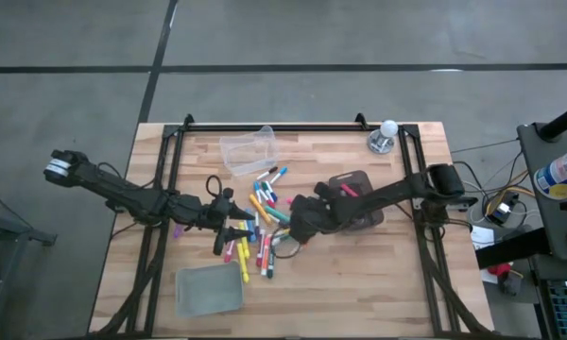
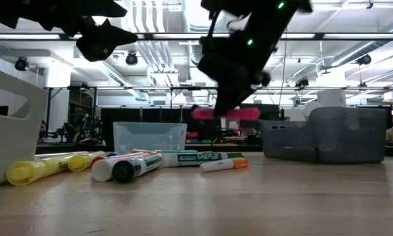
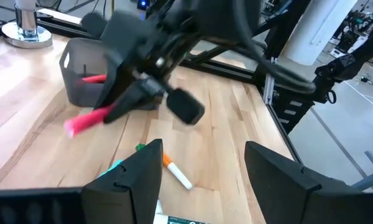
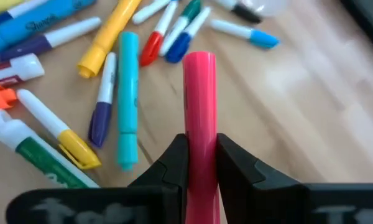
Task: Pick & Place Markers
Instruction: Put the pink highlighter pen into the black bin
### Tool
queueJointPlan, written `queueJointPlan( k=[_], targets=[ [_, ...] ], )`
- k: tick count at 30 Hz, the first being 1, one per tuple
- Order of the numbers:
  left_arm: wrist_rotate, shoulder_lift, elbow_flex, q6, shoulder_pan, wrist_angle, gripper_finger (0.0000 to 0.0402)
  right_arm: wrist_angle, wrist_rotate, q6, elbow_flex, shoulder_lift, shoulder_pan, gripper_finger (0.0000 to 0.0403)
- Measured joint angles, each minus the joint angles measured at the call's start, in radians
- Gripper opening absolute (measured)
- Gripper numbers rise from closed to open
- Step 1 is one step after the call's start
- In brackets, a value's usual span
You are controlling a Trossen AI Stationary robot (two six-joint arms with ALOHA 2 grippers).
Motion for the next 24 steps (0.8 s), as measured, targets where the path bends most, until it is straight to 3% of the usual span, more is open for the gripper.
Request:
queueJointPlan(
  k=[8,16,24],
  targets=[
    [0.000,0.001,0.000,-0.001,-0.001,-0.009,0.0220,-0.184,0.154,0.151,0.000,-0.097,0.105,0.0051],
    [0.000,0.001,0.000,-0.001,-0.001,-0.008,0.0220,-0.432,0.270,0.400,-0.003,-0.158,0.185,0.0051],
    [0.000,0.001,0.000,-0.004,0.000,-0.007,0.0220,-0.582,0.288,0.550,-0.007,-0.161,0.200,0.0051]
  ],
)
